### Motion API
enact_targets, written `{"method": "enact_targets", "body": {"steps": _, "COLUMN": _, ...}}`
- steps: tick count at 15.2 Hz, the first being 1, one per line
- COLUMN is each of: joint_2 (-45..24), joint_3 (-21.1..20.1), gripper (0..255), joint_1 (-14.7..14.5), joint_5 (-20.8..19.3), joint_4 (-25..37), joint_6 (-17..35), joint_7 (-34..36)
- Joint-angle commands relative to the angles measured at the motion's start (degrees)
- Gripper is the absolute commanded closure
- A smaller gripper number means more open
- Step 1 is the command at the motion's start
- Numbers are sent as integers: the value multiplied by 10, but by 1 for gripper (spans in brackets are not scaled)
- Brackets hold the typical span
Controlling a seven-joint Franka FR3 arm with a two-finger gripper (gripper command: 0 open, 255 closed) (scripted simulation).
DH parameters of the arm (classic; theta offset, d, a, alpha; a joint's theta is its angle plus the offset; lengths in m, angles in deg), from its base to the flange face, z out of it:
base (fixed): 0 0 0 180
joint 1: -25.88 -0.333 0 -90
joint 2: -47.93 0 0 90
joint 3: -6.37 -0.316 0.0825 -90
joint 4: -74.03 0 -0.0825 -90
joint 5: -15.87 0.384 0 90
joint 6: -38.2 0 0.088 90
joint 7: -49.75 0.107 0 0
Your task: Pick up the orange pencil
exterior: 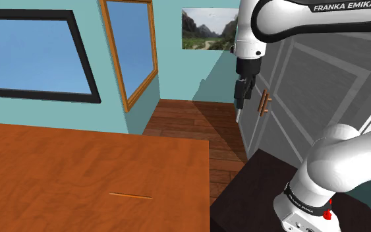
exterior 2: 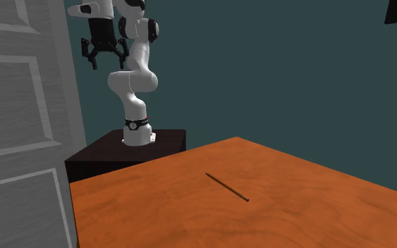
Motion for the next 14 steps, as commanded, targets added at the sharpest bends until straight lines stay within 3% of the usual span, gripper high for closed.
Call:
{"method": "enact_targets", "body": {"steps": 1, "joint_2": 0, "joint_3": 0, "gripper": 0, "joint_1": 0, "joint_5": 0, "joint_4": 0, "joint_6": 0, "joint_7": 0}}
{"method": "enact_targets", "body": {"steps": 14, "joint_2": -200, "joint_3": -66, "gripper": 0, "joint_1": -59, "joint_5": 70, "joint_4": 1, "joint_6": 212, "joint_7": 6}}
